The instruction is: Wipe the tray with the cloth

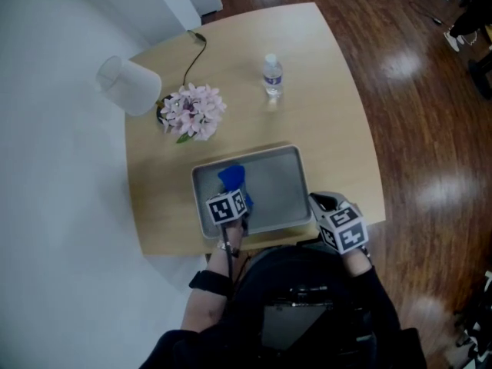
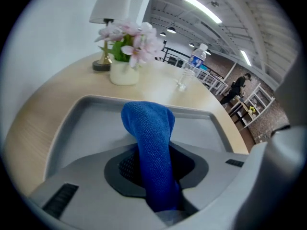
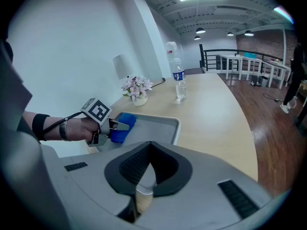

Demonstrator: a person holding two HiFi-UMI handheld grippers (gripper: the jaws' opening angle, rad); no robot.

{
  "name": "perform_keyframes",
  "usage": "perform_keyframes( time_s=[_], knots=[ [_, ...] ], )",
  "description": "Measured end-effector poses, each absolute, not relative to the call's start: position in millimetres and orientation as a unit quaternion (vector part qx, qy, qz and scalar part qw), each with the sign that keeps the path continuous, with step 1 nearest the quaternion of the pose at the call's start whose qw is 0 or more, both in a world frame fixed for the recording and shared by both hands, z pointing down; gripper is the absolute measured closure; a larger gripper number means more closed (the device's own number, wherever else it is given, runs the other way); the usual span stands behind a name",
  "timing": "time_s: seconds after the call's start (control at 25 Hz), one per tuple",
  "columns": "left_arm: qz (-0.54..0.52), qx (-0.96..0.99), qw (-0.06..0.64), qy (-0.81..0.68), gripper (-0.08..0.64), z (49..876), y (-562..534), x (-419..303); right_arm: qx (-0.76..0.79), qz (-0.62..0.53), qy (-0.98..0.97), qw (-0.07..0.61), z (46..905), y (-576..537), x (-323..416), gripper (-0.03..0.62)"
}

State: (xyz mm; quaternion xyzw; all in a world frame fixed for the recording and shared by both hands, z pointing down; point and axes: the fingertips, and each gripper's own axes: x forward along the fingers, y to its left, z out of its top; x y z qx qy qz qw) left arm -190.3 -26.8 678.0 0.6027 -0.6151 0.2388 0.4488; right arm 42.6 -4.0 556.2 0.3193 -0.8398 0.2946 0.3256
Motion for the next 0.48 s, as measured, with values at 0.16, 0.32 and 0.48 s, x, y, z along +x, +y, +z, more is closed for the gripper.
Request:
perform_keyframes(
  time_s=[0.16, 0.32, 0.48],
  knots=[
    [0.239, 0.640, 0.453, -0.573, 0.436, 678, -47, -120, 0.330, 0.302, -0.834, 0.322, 559, -5, 57, 0.588],
    [0.234, 0.675, 0.469, -0.520, 0.436, 678, -58, -45, 0.345, 0.311, -0.825, 0.321, 561, -5, 77, 0.588],
    [0.233, 0.698, 0.478, -0.480, 0.436, 679, -59, 11, 0.359, 0.317, -0.816, 0.322, 565, -5, 93, 0.588]
  ],
)
